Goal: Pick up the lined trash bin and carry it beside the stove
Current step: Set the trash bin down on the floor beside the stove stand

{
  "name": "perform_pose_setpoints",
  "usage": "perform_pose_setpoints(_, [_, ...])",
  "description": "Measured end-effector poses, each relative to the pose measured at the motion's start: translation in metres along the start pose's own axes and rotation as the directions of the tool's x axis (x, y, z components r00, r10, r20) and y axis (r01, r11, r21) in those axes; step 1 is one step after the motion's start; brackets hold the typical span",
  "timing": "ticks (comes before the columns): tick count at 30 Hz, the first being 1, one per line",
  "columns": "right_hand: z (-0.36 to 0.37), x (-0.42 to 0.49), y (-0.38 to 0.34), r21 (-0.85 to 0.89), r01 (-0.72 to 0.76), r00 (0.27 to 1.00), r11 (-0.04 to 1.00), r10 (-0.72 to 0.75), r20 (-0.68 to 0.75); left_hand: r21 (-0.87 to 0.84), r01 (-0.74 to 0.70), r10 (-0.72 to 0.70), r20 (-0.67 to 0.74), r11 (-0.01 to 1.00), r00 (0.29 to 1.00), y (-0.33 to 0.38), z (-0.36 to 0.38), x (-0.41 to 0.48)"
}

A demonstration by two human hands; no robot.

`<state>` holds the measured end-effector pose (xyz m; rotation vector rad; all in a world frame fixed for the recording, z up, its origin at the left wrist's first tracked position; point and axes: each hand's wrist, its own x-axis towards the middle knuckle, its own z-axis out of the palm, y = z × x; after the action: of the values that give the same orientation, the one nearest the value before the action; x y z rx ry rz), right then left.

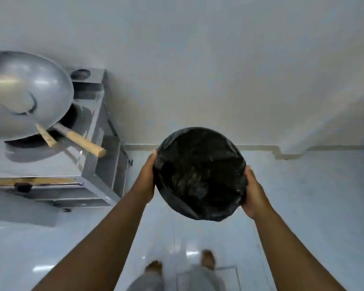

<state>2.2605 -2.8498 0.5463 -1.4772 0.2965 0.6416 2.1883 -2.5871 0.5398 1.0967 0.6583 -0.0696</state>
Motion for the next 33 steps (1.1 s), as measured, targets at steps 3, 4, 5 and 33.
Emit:
perform_pose_setpoints(3, [-0.004,0.043,0.016,-0.054,-0.054,0.996,0.997,0.058,0.075,0.03,0.031,-0.028,-0.09,0.999,0.996,-0.031,-0.012,0.018])
perform_pose_setpoints(4, [-0.004,0.056,0.024,-0.072,-0.061,0.992,0.996,0.069,0.106,0.042,0.041,-0.036,-0.114,0.998,0.993,-0.041,-0.016,0.025])
perform_pose_setpoints(5, [-0.004,0.07,0.035,-0.098,-0.061,0.988,0.993,0.074,0.139,0.046,0.054,-0.046,-0.146,0.997,0.988,-0.054,-0.021,0.035])
perform_pose_setpoints(33, [-0.051,0.39,0.44,-0.133,-0.344,0.909,0.929,0.365,0.2,0.083,0.442,-0.418,-0.209,0.893,0.884,-0.423,-0.177,0.313])
